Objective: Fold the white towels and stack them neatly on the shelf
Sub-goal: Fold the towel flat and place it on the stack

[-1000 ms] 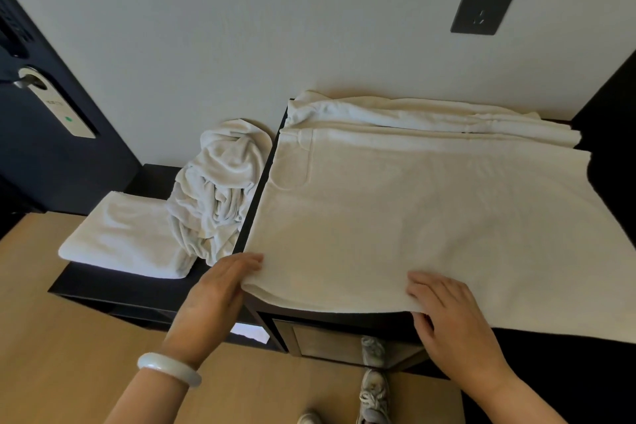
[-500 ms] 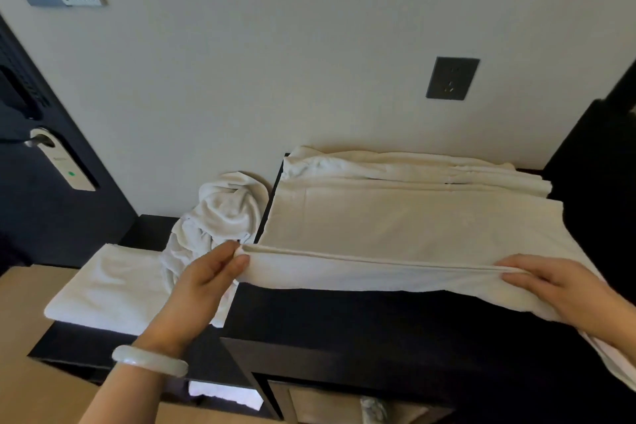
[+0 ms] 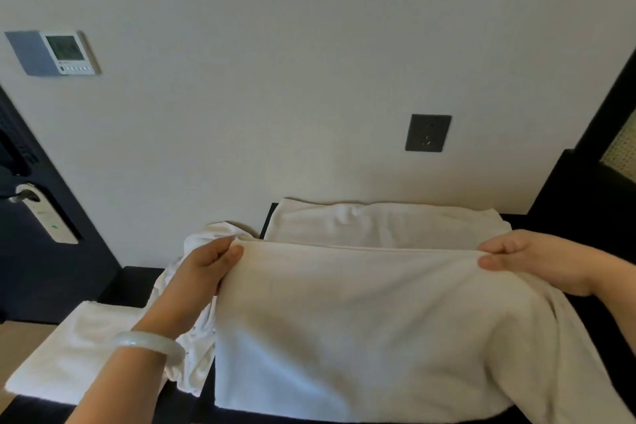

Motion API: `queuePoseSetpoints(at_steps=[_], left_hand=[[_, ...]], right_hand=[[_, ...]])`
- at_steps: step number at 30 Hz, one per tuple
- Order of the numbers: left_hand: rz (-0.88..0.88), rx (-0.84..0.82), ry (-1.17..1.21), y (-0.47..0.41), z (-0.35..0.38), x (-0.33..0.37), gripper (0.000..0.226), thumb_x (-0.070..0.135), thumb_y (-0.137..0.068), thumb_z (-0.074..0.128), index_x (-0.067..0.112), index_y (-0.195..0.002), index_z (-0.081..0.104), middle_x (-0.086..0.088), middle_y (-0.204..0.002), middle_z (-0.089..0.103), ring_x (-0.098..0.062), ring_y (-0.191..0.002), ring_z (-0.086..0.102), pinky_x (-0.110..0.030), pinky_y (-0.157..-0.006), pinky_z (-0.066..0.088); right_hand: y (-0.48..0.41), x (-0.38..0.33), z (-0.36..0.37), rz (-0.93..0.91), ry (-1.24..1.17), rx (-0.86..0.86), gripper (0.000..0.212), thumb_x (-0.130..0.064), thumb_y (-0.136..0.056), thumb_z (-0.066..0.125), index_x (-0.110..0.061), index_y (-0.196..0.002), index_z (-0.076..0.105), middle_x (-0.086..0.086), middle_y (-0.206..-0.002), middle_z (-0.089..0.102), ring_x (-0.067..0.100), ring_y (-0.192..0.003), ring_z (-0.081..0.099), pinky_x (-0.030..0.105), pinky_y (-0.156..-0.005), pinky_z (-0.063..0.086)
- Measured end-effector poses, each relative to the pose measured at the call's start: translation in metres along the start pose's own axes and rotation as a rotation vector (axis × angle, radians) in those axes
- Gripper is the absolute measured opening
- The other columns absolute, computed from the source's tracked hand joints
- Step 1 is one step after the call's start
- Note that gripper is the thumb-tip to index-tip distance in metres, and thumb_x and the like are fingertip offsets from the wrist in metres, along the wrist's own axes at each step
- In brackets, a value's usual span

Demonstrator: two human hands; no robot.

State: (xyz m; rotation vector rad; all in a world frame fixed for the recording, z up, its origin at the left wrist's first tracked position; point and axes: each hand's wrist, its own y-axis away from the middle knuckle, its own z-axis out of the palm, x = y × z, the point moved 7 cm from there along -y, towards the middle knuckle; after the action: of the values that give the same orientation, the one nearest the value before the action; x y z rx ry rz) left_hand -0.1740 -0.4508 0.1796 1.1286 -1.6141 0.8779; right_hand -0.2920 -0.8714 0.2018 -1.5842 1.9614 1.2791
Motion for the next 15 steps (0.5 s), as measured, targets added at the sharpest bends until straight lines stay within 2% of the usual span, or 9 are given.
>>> queuePoseSetpoints(at_steps=[2, 4, 6, 8, 9, 11, 12, 14, 15], left_hand=[[-0.021, 0.023, -0.005, -0.007, -0.004, 0.002, 0.042, 0.024, -0.102, 0.048, 0.028, -0.067, 0.070, 0.018, -0.063, 0.058, 0.001, -0.061, 0.050, -0.020, -0.064, 0.040], [-0.011, 0.022, -0.004, -0.016, -0.010, 0.006, 0.033, 0.034, -0.100, 0.052, 0.016, -0.077, 0.067, 0.002, -0.070, 0.056, -0.009, -0.068, 0.049, -0.030, -0.070, 0.039], [0.018, 0.092, 0.016, -0.036, -0.017, 0.016, 0.036, 0.038, -0.098, 0.053, 0.006, -0.083, 0.061, -0.011, -0.071, 0.050, -0.015, -0.068, 0.046, -0.032, -0.067, 0.037], [0.025, 0.197, -0.012, -0.065, -0.015, 0.020, 0.031, 0.030, -0.100, 0.052, 0.008, -0.079, 0.058, -0.003, -0.065, 0.048, -0.013, -0.061, 0.043, -0.029, -0.059, 0.034], [0.007, 0.229, -0.051, -0.081, -0.011, 0.015, 0.027, 0.029, -0.100, 0.052, 0.011, -0.081, 0.060, 0.001, -0.066, 0.051, -0.013, -0.061, 0.044, -0.029, -0.058, 0.035], [-0.110, 0.231, -0.108, -0.110, 0.006, -0.012, 0.023, 0.036, -0.095, 0.057, 0.015, -0.085, 0.063, 0.001, -0.071, 0.058, -0.018, -0.067, 0.051, -0.033, -0.063, 0.043], [-0.197, 0.203, -0.130, -0.122, 0.015, -0.040, 0.029, 0.044, -0.089, 0.060, 0.015, -0.086, 0.063, -0.002, -0.073, 0.059, -0.022, -0.070, 0.053, -0.040, -0.067, 0.048], [-0.348, 0.136, -0.236, -0.128, 0.035, -0.088, 0.042, 0.050, -0.084, 0.060, 0.009, -0.088, 0.058, -0.005, -0.074, 0.059, -0.024, -0.071, 0.054, -0.048, -0.074, 0.051], [-0.387, 0.119, -0.297, -0.123, 0.045, -0.103, 0.036, 0.044, -0.089, 0.060, 0.008, -0.091, 0.055, -0.004, -0.076, 0.057, -0.022, -0.073, 0.053, -0.043, -0.073, 0.050]], right_hand=[[-0.009, 0.001, -0.007, -0.004, 0.008, -0.039, 0.026, -0.031, -0.096, 0.055, -0.019, -0.107, 0.076, 0.007, -0.113, 0.072, 0.026, -0.108, 0.068, 0.050, -0.106, 0.043], [-0.011, -0.005, -0.017, -0.039, -0.017, -0.091, 0.028, -0.030, -0.095, 0.056, -0.014, -0.109, 0.074, 0.011, -0.116, 0.071, 0.030, -0.109, 0.067, 0.049, -0.105, 0.044], [-0.020, -0.018, -0.041, -0.072, -0.075, -0.076, 0.031, -0.029, -0.092, 0.057, -0.010, -0.111, 0.073, 0.014, -0.116, 0.071, 0.034, -0.110, 0.066, 0.047, -0.103, 0.045], [-0.044, -0.022, -0.061, -0.048, -0.126, 0.011, 0.031, -0.026, -0.092, 0.058, -0.006, -0.112, 0.072, 0.015, -0.113, 0.071, 0.035, -0.108, 0.066, 0.043, -0.099, 0.048], [-0.063, -0.020, -0.067, -0.040, -0.066, 0.060, 0.027, -0.024, -0.094, 0.059, -0.006, -0.110, 0.072, 0.014, -0.110, 0.072, 0.034, -0.106, 0.067, 0.036, -0.095, 0.050], [-0.108, -0.004, -0.066, 0.012, 0.235, 0.202, 0.014, -0.018, -0.098, 0.058, -0.012, -0.103, 0.070, 0.007, -0.103, 0.070, 0.029, -0.106, 0.063, 0.017, -0.079, 0.043], [-0.131, 0.008, -0.055, 0.039, 0.405, 0.244, 0.011, -0.018, -0.099, 0.057, -0.015, -0.105, 0.066, 0.005, -0.107, 0.067, 0.027, -0.109, 0.060, 0.016, -0.075, 0.040], [-0.168, 0.035, -0.020, 0.118, 0.623, 0.219, 0.031, -0.028, -0.100, 0.053, -0.016, -0.129, 0.054, 0.006, -0.136, 0.055, 0.023, -0.124, 0.050, 0.024, -0.094, 0.039], [-0.180, 0.048, -0.001, 0.148, 0.721, 0.199, 0.044, -0.035, -0.100, 0.049, -0.018, -0.141, 0.042, 0.006, -0.151, 0.040, 0.023, -0.136, 0.040, 0.030, -0.106, 0.034]])
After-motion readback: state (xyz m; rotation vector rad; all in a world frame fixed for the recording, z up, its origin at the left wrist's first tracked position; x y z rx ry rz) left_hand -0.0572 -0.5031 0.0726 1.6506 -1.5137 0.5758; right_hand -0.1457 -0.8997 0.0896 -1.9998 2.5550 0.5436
